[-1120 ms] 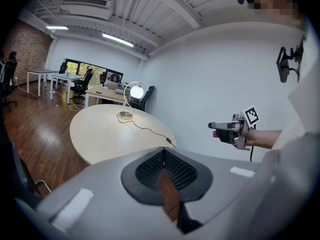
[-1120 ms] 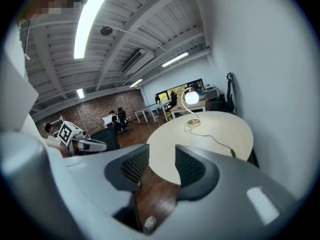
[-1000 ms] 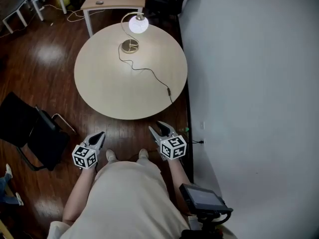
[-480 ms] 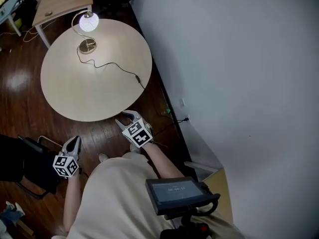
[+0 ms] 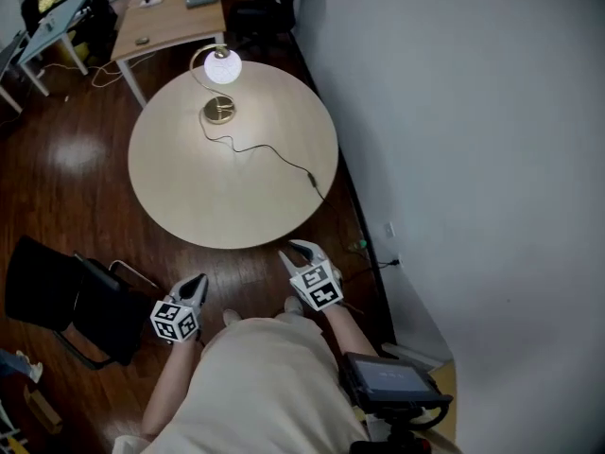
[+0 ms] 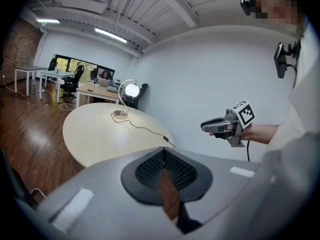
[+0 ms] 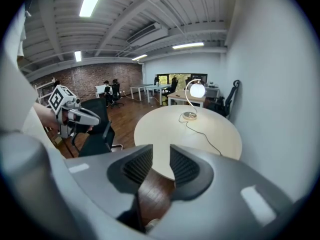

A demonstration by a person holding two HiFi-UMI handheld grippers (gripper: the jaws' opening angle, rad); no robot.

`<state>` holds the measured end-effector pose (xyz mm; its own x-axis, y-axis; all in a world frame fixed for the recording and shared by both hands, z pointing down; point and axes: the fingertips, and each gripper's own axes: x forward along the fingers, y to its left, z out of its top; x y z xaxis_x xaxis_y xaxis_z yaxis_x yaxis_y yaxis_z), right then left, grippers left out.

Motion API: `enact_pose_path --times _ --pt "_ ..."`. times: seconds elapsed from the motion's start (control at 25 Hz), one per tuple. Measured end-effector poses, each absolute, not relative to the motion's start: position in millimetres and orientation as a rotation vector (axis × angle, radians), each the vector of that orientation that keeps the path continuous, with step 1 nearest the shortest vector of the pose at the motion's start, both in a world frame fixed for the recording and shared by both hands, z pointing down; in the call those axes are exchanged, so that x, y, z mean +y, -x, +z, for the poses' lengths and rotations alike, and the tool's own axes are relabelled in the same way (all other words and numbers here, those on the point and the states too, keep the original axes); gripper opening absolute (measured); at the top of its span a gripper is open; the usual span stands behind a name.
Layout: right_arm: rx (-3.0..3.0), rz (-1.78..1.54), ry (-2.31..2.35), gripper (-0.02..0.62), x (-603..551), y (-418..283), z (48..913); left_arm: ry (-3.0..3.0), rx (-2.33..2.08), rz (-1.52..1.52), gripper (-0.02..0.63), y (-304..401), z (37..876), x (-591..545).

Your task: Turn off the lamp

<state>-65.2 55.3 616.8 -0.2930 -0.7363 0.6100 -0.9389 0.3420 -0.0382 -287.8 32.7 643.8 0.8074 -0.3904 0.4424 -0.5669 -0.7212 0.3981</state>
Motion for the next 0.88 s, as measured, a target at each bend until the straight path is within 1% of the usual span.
enact_pose_path --times 0.16,0.32,0.68,0.88 --pt "-2.071 0.641 -1.602 0.097 99.5 34.8 623.7 -2.464 -0.61 0.471 0.0 262.8 649.7 54.5" --pt "-2.104 0.75 -1.67 0.086 103.0 19.6 641.2 -2.472 -0.608 0.494 0.0 252.8 658.7 54.7" --pt "-2.162 0.702 -1.706 0.072 82.1 4.4 627.0 -2.469 -0.632 0.512 0.0 250.5 653.4 62.3" --pt "-2.19 0.713 -1.684 0.066 78.3 4.5 636.3 -2.471 -0.665 0.509 0.0 245.5 654.7 61.9"
